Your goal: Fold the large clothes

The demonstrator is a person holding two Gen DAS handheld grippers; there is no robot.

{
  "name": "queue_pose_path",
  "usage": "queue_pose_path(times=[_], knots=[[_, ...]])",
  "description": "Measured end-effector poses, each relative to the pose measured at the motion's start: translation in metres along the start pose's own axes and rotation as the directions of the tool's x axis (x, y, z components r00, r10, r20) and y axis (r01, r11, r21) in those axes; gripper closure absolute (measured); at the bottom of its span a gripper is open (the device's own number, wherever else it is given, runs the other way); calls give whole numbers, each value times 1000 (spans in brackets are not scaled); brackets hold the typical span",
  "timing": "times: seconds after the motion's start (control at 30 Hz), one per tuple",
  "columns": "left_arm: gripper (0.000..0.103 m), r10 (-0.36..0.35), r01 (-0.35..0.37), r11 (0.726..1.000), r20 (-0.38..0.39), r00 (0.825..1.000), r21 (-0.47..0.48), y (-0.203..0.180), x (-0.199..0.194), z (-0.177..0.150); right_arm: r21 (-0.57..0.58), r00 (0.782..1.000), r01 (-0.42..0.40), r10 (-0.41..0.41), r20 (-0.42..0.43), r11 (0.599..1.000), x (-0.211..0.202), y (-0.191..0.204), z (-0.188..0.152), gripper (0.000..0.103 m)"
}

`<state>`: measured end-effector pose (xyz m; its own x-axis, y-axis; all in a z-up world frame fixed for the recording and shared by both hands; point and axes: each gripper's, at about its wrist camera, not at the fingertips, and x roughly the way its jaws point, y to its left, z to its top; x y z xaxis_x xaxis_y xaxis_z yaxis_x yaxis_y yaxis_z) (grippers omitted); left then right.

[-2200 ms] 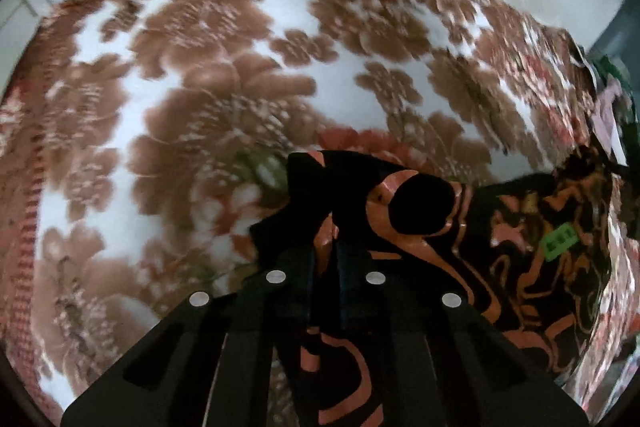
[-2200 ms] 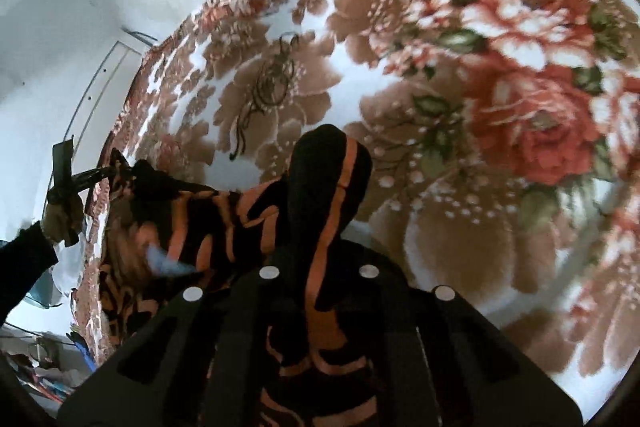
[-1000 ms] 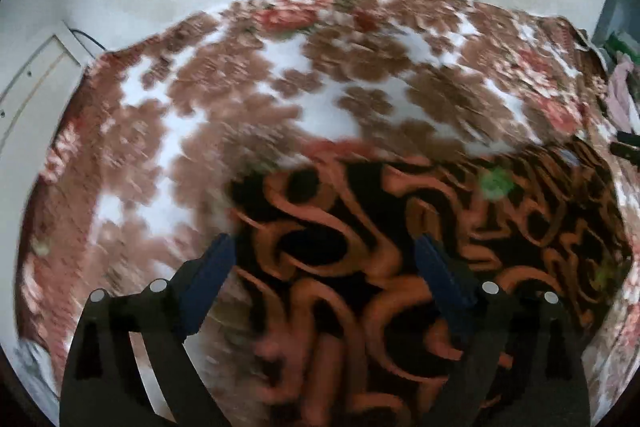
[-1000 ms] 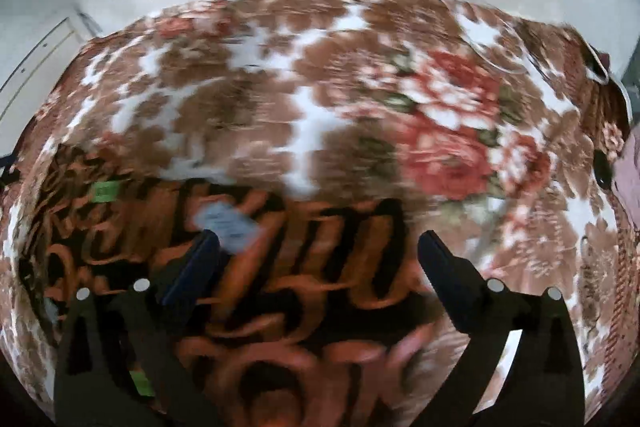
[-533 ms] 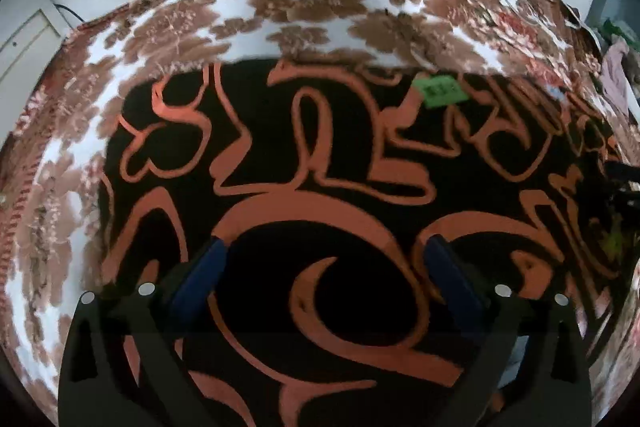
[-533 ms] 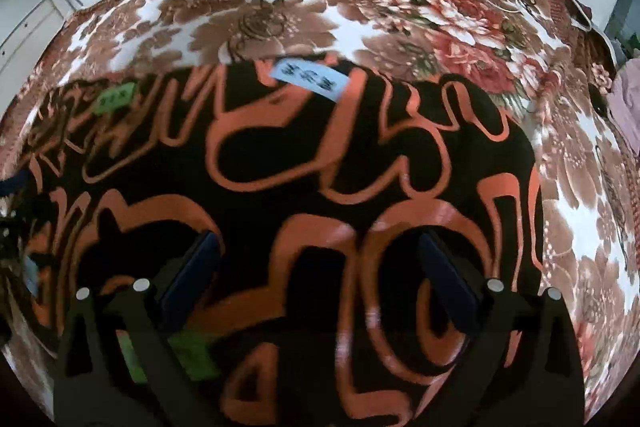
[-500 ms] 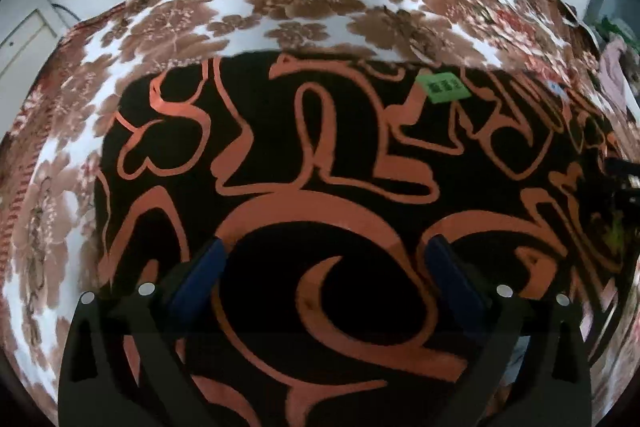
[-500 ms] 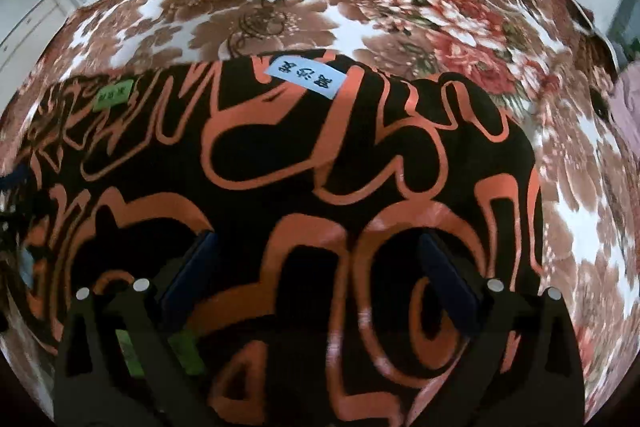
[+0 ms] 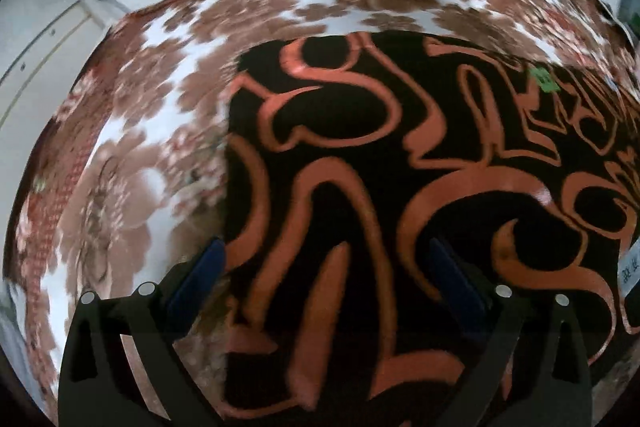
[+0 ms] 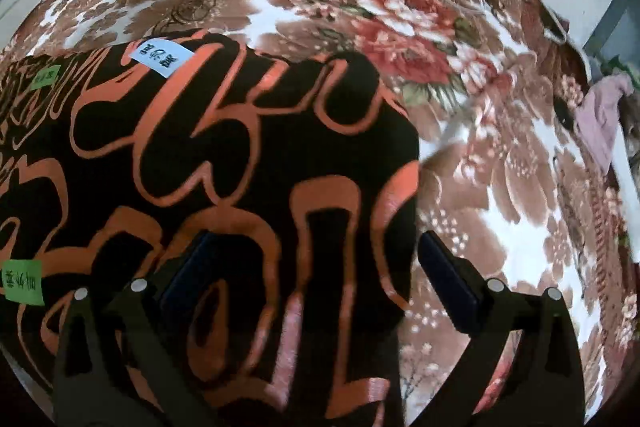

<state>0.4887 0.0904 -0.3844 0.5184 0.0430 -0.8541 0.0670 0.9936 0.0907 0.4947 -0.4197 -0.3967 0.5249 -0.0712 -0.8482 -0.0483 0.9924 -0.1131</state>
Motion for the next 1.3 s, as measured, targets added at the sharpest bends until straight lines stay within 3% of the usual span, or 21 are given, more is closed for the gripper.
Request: queue_pose_path(times=[0.13,0.23,0.37,0.43,0.6,0.73,0.83,0.9,0.97,1.03,1.2,1.3], knots=[[6,-28,27,999,33,999,21,2,-38,-10,1,999,21,-21,28,1000,-22,7,1,5],[6,-84,90,992,67,994,-84,8,-73,-30,-4,998,-6,6,67,1000,-45,23,0,5],[5,-206,217,938,71,976,-270,0,-95,-73,15,994,-73,71,80,997,-64,49,-4,5],[5,-234,246,914,77,969,-322,-10,-96,-92,18,992,-101,100,76,995,-67,64,-4,5],[6,-305,324,836,115,945,-443,-47,-84,-133,-3,985,-160,160,58,987,-68,102,-4,5],[6,-351,379,788,152,924,-485,-71,-69,-138,-13,983,-177,178,39,984,-69,118,-3,5],[6,-388,424,737,185,903,-527,-78,-52,-140,15,981,-194,193,28,981,-69,123,1,5],[6,-405,456,671,226,886,-585,-70,-40,-145,13,979,-202,201,30,979,-71,127,3,5],[6,-416,495,585,286,863,-642,-57,-32,-149,-15,980,-198,198,30,980,-70,135,3,5],[6,-410,530,525,348,843,-666,-42,-29,-149,-53,984,-177,178,16,983,-64,143,1,5],[6,-312,515,468,411,857,-718,8,-12,-143,-74,991,-130,131,-2,989,-55,150,-10,5],[6,-279,511,460,428,859,-726,19,-3,-132,-56,992,-123,124,2,991,-56,150,-12,5]])
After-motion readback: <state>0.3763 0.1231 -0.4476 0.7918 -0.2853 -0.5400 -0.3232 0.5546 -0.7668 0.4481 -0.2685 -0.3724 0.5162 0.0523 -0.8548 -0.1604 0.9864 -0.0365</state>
